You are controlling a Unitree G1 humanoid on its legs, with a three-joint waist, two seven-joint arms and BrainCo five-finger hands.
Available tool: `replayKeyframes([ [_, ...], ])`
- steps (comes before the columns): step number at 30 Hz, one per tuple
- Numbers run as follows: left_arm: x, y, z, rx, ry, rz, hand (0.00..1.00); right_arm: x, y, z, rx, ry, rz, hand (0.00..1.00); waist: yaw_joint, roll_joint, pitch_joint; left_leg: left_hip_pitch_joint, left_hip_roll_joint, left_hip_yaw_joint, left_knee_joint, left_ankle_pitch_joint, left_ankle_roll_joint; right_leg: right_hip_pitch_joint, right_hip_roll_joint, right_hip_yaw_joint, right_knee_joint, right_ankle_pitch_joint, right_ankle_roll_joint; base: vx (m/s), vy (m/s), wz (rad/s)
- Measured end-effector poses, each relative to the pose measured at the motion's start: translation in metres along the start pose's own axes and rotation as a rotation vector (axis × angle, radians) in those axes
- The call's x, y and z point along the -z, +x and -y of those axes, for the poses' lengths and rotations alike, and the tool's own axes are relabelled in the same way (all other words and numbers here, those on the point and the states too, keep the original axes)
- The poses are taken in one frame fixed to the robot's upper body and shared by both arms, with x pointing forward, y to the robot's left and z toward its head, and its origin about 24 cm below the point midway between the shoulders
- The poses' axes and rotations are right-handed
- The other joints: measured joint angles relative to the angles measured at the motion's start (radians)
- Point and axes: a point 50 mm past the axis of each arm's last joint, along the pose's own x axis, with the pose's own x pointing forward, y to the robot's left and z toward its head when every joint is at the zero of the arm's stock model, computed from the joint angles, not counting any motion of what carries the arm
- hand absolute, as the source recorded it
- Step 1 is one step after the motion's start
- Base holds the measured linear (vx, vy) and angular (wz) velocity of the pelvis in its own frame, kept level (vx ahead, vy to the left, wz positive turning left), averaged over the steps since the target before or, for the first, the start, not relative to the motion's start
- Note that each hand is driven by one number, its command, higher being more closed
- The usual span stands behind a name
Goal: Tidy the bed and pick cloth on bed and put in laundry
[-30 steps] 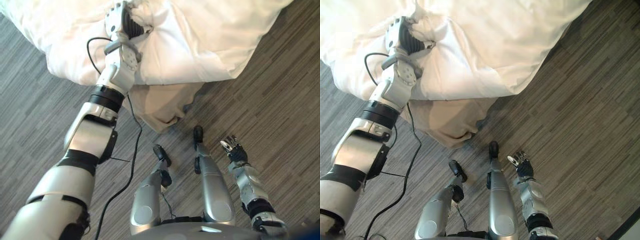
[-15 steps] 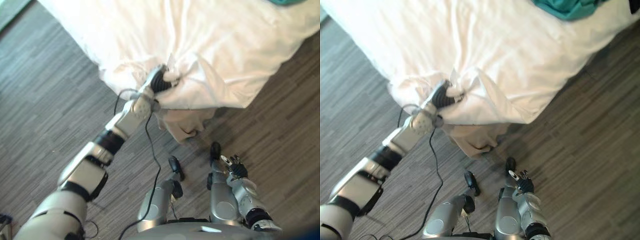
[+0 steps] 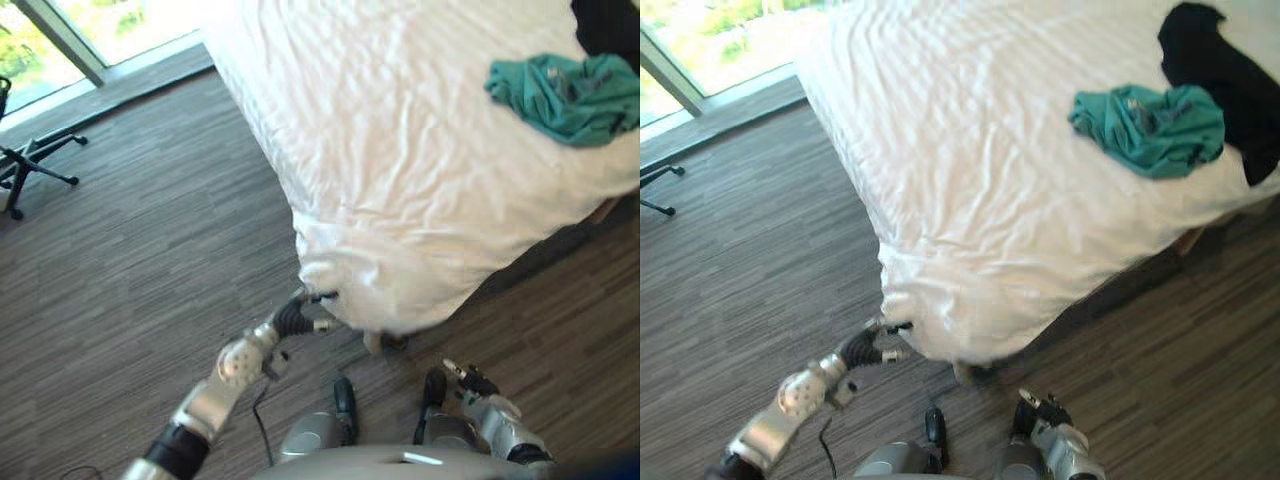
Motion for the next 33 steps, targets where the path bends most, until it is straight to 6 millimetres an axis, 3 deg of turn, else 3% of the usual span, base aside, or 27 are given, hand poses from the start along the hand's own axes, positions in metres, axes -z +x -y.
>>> replayKeyframes([
  [2,0.038,-0.008,0.015,-0.037,-0.201,-0.133,0.0,0.007,-0.001,-0.001,-0.009,0.033,-0.014,0.0,0.008,-0.016,-0.025,0.023,0.002,-0.008,-0.017,0.007,-0.003,0.02,0.003,-0.017,0.0,-0.013,0.005,0.03,-0.019,0.07],
  [5,0.076,-0.021,0.03,-0.093,-0.353,-0.27,0.0,0.018,-0.004,0.005,0.011,0.055,-0.039,0.0,0.012,-0.029,-0.042,0.055,0.003,-0.015,-0.033,0.008,-0.004,0.048,0.005,-0.022,0.0,-0.017,0.005,0.04,0.0,0.08],
  [7,0.111,-0.04,0.04,-0.182,-0.46,-0.411,0.0,0.025,-0.005,0.005,0.034,0.086,-0.05,0.0,0.017,-0.042,-0.052,0.091,0.004,-0.013,-0.042,0.006,-0.005,0.079,0.008,-0.022,0.0,-0.021,0.009,0.06,0.008,-0.04],
  [12,0.131,-0.057,0.029,-0.393,-0.561,-0.428,0.0,0.022,-0.006,0.008,0.084,0.103,0.019,0.0,0.033,-0.059,-0.064,0.135,0.005,0.011,-0.042,0.0,-0.004,0.116,0.004,-0.021,0.0,-0.026,0.013,0.03,0.016,-0.08],
  [15,0.142,-0.067,0.025,-0.487,-0.577,-0.496,0.0,0.002,-0.006,0.015,0.148,0.103,0.136,0.0,0.036,-0.073,-0.081,0.145,0.003,0.012,-0.045,-0.002,-0.002,0.125,0.001,-0.022,0.0,-0.029,0.018,-0.02,0.013,-0.04],
  [17,0.145,-0.072,0.021,-0.532,-0.573,-0.529,0.0,-0.034,-0.007,0.017,0.146,0.079,0.292,0.0,0.042,-0.084,-0.087,0.147,0.003,0.012,-0.047,-0.002,-0.002,0.133,-0.001,-0.027,0.0,-0.031,0.02,-0.04,0.001,0.03],
  [18,0.147,-0.075,0.02,-0.555,-0.579,-0.54,0.0,-0.056,-0.008,0.014,0.129,0.045,0.374,1.0,0.042,-0.093,-0.091,0.145,0.003,0.011,-0.047,-0.002,-0.002,0.133,-0.002,-0.031,0.0,-0.032,0.022,-0.05,0.001,0.08],
  [20,0.149,-0.078,0.017,-0.591,-0.589,-0.559,0.0,-0.121,-0.018,-0.007,-0.022,-0.041,0.623,1.0,0.047,-0.112,-0.093,0.143,0.003,0.003,-0.048,-0.003,-0.005,0.134,-0.004,-0.044,0.0,-0.034,0.023,-0.04,0.002,0.15],
  [21,0.15,-0.079,0.017,-0.592,-0.59,-0.563,0.0,-0.135,-0.023,-0.016,-0.074,-0.059,0.684,1.0,0.048,-0.114,-0.095,0.142,0.002,-0.003,-0.048,-0.002,-0.005,0.134,-0.004,-0.048,0.0,-0.034,0.023,-0.02,-0.006,0.19],
  [22,0.151,-0.081,0.016,-0.595,-0.588,-0.574,0.0,-0.162,-0.036,-0.033,-0.171,-0.118,0.805,1.0,0.048,-0.117,-0.097,0.138,0.0,-0.016,-0.048,-0.001,-0.005,0.133,-0.003,-0.055,0.0,-0.035,0.023,-0.01,-0.01,0.17],
  [24,0.152,-0.082,0.016,-0.593,-0.589,-0.583,0.0,-0.183,-0.059,-0.061,-0.316,-0.186,0.953,1.0,0.048,-0.121,-0.107,0.117,-0.001,-0.026,-0.047,0.001,-0.005,0.126,-0.003,-0.068,0.0,-0.04,0.021,-0.01,-0.011,0.25],
  [28,0.154,-0.088,0.018,-0.59,-0.588,-0.586,0.0,-0.187,-0.098,-0.12,-0.652,-0.402,1.097,1.0,0.057,-0.126,-0.108,0.103,-0.001,-0.053,-0.042,0.013,0.004,0.121,-0.001,-0.08,0.001,-0.04,0.018,0.06,-0.005,0.21],
  [33,0.155,-0.089,0.021,-0.599,-0.586,-0.585,0.0,-0.16,-0.109,-0.172,-0.978,-0.641,0.985,1.0,0.071,-0.128,-0.099,0.105,-0.009,-0.078,-0.042,0.013,0.004,0.133,-0.001,-0.104,0.005,-0.04,0.018,0.05,0.01,0.11],
])
